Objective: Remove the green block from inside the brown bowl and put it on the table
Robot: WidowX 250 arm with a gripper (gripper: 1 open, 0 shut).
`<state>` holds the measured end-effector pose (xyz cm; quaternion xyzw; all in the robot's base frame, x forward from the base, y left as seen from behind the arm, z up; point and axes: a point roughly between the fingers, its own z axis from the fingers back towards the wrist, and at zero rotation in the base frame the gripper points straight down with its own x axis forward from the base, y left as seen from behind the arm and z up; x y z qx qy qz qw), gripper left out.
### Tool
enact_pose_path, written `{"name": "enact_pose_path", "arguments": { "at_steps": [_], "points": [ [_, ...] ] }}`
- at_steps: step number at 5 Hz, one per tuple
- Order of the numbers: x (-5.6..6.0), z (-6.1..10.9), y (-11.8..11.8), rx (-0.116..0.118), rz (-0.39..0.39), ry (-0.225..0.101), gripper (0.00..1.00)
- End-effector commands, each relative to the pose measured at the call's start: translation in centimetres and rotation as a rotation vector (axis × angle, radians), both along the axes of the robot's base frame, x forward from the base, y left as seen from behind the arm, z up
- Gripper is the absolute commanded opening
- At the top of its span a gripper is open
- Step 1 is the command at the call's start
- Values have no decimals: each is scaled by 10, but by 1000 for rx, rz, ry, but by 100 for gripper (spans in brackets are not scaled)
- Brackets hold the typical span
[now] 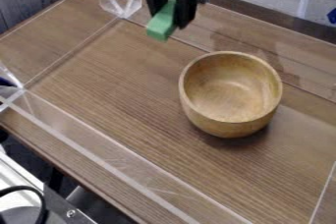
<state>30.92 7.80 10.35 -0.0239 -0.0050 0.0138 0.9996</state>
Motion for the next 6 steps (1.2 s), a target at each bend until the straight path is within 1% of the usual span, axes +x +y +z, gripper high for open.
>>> {"name": "enact_pose_path", "arguments": {
  "at_steps": [1,2,3,5,6],
  "points": [
    [0,1,0,4,-14,-35,0],
    [2,-5,-3,-6,-25,-33,0],
    [7,-9,-5,-13,-32,-39,0],
    [16,-6,-6,-34,-41,-67,0],
    [21,-8,-4,-38,-40,-78,0]
  ]
}}
